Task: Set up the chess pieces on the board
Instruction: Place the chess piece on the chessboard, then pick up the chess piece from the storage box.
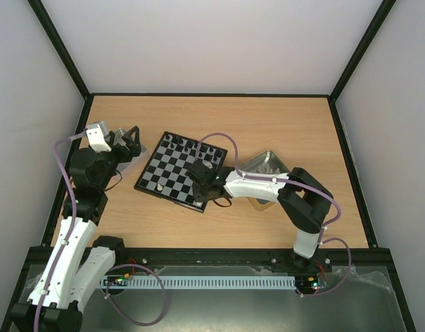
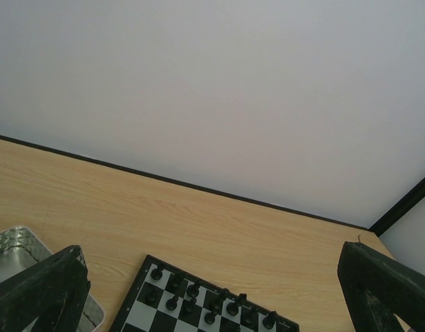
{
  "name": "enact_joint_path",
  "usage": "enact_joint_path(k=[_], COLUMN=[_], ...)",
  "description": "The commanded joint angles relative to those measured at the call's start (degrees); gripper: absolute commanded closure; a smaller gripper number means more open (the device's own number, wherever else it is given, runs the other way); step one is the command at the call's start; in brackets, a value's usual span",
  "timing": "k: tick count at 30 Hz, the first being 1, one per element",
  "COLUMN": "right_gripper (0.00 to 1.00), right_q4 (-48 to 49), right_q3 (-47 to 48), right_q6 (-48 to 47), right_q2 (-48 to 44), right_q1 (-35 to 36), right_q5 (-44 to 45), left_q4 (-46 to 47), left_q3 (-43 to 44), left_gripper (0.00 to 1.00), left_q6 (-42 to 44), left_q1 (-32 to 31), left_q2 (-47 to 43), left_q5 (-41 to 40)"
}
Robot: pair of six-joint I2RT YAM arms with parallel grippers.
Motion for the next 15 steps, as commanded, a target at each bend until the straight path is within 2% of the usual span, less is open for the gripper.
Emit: enact_joint_path(k=[1, 9, 15], right_gripper=[0.76, 0.7, 0.7], right_q4=[-0.7, -2.1, -1.7], right_q3=[2.2, 2.0, -4.7], right_q6=[0.6, 2.5, 4.8], right_q2=[-1.1, -7.8, -17.7], right_q1=[0.3, -1.2, -11.4], right_q5=[1.6, 11.3, 17.6], left_q4=[1.0, 0.9, 0.9], left_q3=[-0.6, -0.6, -0.6], left_gripper=[0.0, 0.0, 0.0], left_q6=[0.0, 0.0, 0.0], left_q1=[0.3, 0.3, 0.3], left_q2=[-0.5, -0.5, -0.6], left_q5=[-0.1, -0.1, -0.1])
